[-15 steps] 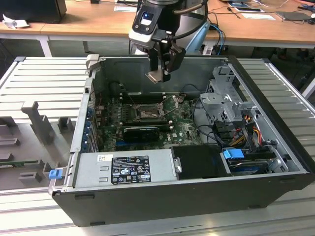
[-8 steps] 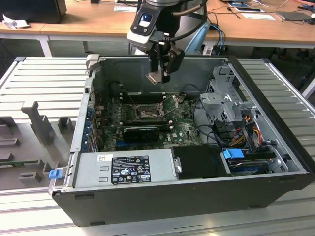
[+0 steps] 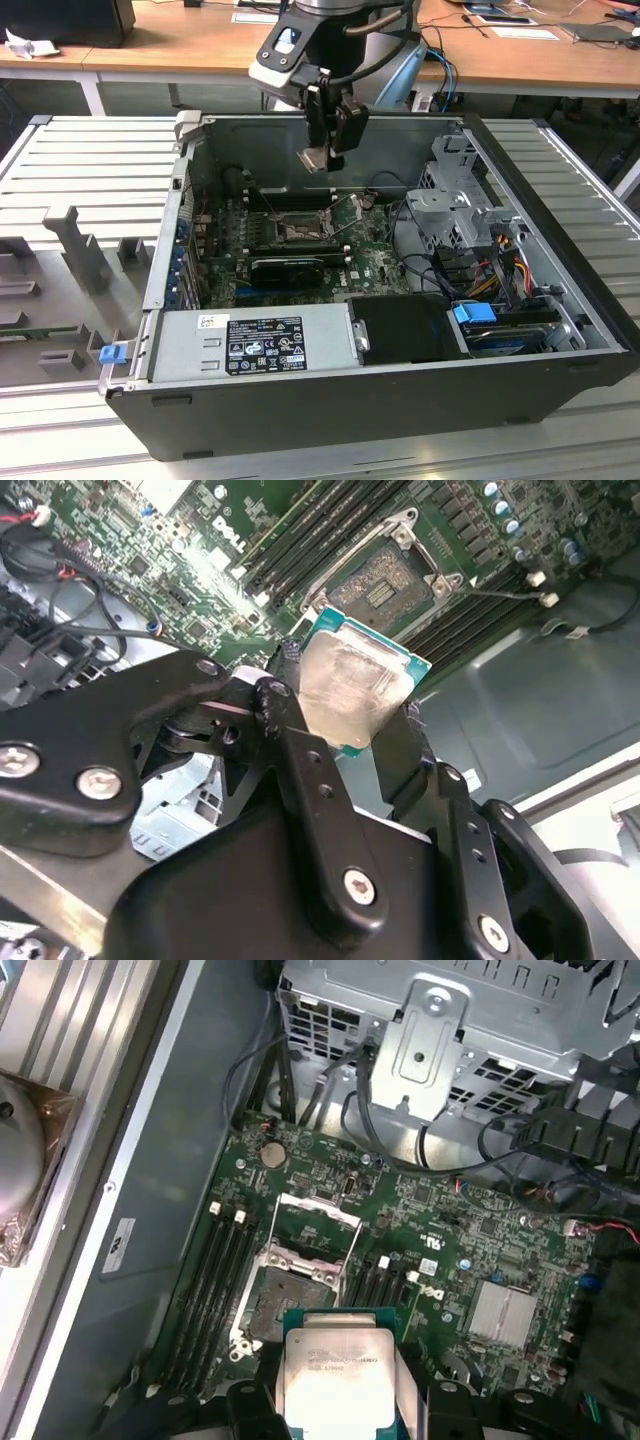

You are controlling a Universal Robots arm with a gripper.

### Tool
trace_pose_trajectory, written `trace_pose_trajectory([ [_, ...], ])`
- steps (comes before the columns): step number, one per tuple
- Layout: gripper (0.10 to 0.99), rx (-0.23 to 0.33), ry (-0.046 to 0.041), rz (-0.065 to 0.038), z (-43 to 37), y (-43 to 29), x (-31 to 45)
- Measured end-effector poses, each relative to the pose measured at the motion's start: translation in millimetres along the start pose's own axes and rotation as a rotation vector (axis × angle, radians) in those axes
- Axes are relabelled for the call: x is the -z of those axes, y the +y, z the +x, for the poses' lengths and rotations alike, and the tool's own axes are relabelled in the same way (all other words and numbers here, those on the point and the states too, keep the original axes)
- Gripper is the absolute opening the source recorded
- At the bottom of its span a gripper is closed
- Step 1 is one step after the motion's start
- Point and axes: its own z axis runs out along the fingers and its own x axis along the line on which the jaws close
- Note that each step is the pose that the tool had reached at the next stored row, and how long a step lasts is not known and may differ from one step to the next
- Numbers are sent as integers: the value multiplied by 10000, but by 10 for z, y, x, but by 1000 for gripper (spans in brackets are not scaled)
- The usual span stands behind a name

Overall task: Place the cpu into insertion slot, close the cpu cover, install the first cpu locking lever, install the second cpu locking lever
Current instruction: 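Place the cpu into insertion slot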

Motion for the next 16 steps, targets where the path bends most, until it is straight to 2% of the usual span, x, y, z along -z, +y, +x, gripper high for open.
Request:
trace_pose_trajectory([
  [1, 529, -116, -9, -2, 0, 0, -2],
  [4, 529, -946, -70, -13, 0, -1, -15],
  [10, 529, -1873, -138, -25, 0, -3, -37],
  [16, 529, -2367, -170, -33, -1, -7, -104],
])
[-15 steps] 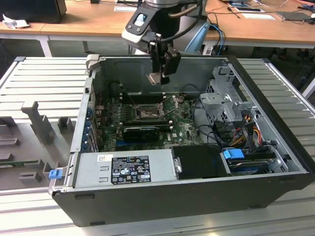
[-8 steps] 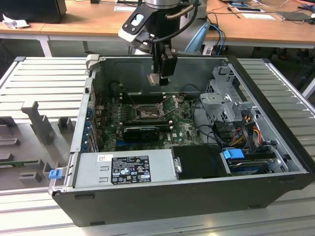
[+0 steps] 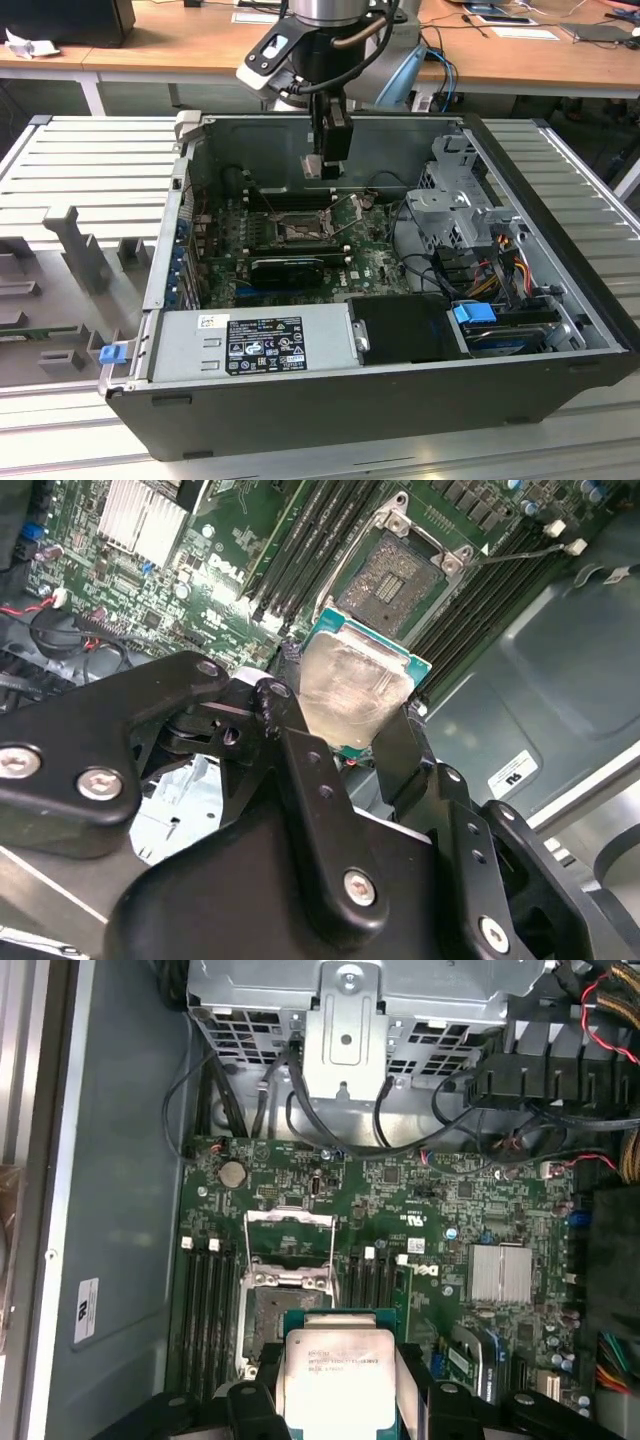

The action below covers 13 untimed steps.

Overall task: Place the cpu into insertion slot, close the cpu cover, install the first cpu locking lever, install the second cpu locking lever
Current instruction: 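Place the cpu into insertion slot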

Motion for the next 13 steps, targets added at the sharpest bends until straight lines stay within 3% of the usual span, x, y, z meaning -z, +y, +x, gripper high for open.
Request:
trace_pose_trajectory([
  [13, 529, -72, 0, 15, -2, -9, -128],
])
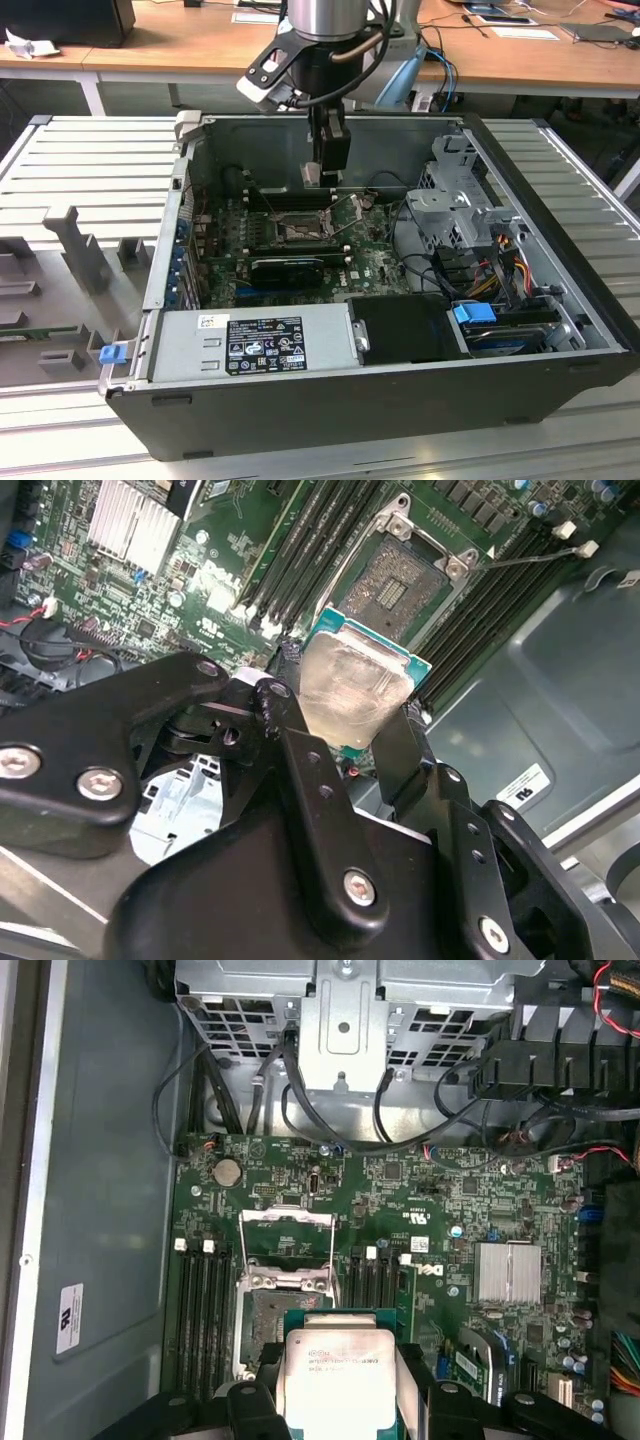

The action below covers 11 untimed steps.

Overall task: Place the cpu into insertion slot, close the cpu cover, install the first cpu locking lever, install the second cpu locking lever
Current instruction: 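Place the cpu into insertion slot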

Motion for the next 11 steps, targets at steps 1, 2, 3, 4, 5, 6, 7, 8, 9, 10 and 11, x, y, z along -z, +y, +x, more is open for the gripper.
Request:
trace_pose_trajectory([
  [1, 529, 0, 0, 0, 0, -1, -9],
  [2, 529, -1, 1, 0, 0, -1, -18],
  [3, 529, -1, 0, 0, 0, -2, -25],
  [4, 529, -2, 1, 0, 0, -3, -38],
  [5, 529, -3, 0, 0, -1, -3, -46],
  [6, 529, -3, -1, 1, -1, -3, -50],
  [7, 529, -3, 0, 0, -1, -4, -58],
  [8, 529, -5, 1, -1, -1, -5, -66],
  [9, 529, -4, 0, 0, -1, -5, -74],
  [10, 529, -5, 1, 21, -1, -6, -88],
  [11, 529, -5, 2, 45, -1, -7, -96],
])
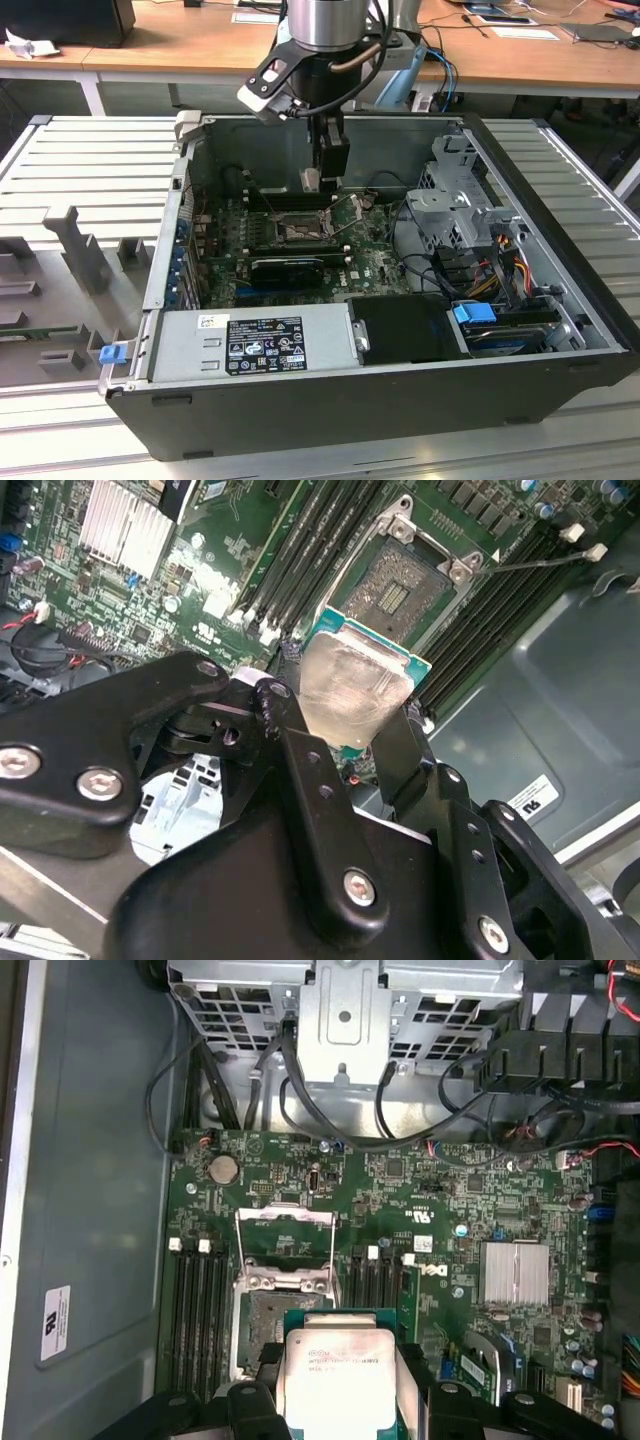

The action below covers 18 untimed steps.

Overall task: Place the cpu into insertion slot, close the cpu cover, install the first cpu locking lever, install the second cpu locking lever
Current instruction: 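Place the cpu into insertion slot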

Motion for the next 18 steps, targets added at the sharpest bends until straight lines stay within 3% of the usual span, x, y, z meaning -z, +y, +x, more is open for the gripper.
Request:
trace_pose_trajectory([
  [10, 529, 0, 1, 14, -1, -5, -86],
  [18, 529, -112, -7, 13, -4, -18, -267],
])
